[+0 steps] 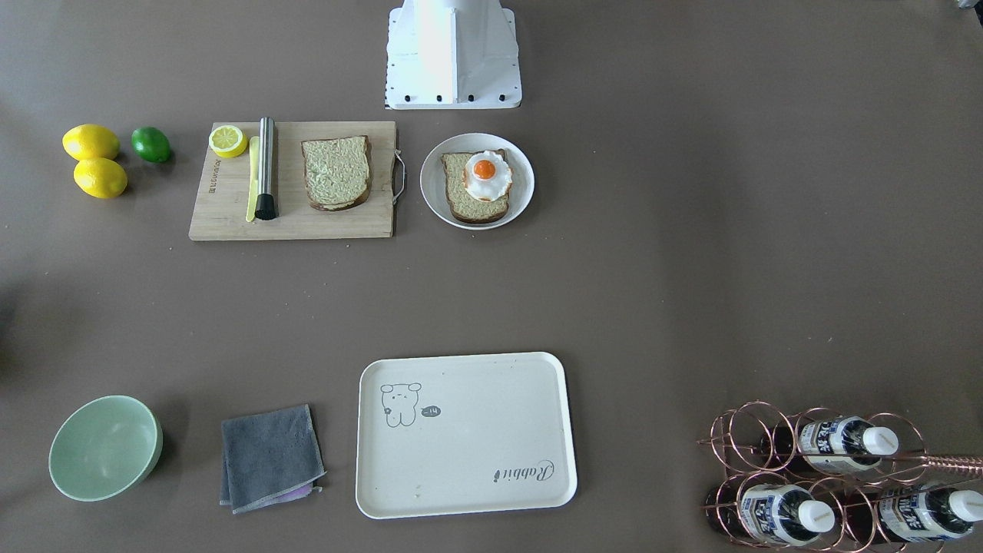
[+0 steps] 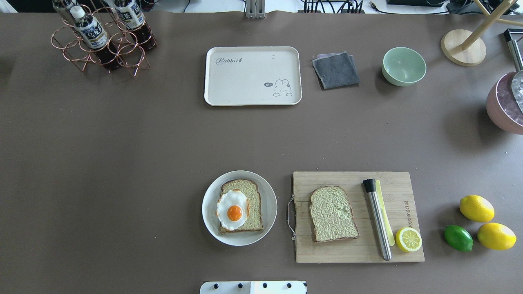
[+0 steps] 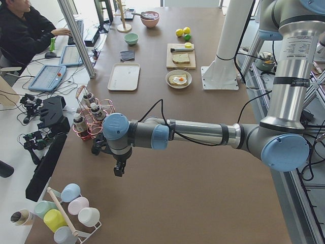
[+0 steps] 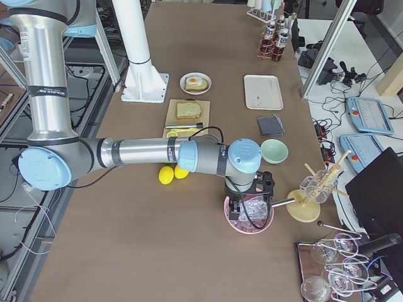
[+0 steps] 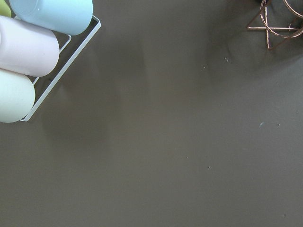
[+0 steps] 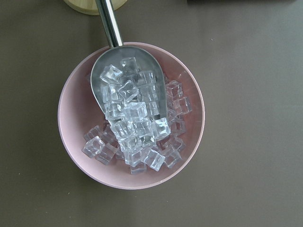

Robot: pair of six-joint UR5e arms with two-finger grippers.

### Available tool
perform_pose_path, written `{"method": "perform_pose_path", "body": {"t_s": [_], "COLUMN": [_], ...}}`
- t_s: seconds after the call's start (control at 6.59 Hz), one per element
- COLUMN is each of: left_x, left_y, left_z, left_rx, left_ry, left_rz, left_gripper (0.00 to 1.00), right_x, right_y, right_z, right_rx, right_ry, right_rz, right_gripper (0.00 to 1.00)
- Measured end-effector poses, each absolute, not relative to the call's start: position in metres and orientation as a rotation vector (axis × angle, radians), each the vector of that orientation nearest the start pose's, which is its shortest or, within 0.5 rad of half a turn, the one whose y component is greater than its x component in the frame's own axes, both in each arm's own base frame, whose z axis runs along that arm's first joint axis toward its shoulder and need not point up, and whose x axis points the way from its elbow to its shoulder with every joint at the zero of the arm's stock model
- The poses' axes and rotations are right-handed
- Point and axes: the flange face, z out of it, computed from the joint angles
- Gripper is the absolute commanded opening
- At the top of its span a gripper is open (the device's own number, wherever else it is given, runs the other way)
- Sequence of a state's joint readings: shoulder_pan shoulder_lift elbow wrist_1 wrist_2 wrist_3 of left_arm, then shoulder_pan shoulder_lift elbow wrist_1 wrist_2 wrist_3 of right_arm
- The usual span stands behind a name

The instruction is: Make sandwich and place on tray

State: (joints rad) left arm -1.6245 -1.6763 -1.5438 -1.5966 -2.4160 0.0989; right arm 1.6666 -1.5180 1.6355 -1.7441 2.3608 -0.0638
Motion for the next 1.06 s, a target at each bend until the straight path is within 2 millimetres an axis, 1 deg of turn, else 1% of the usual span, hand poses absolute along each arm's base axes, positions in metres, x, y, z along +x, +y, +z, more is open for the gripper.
{"method": "perform_pose_path", "body": {"t_s": [0.61,1.06], "left_x": [-0.0876,-0.0875], "left_y": [-0.5368,-0.5362], "left_z": [0.6101,0.6101], "left_rx": [0.165,0.165], "left_ry": [0.835,0.837], "left_rz": [0.094,0.094], "left_gripper": [0.97,0.97], "right_x": [0.1108,0.1107], "right_y": [-0.4957,-0.4950], "right_z": [0.6199,0.6184], "right_rx": [0.020,0.025], "right_ry": [-0.792,-0.792], "right_rz": [0.050,0.047], "right_gripper": [1.00,1.00]}}
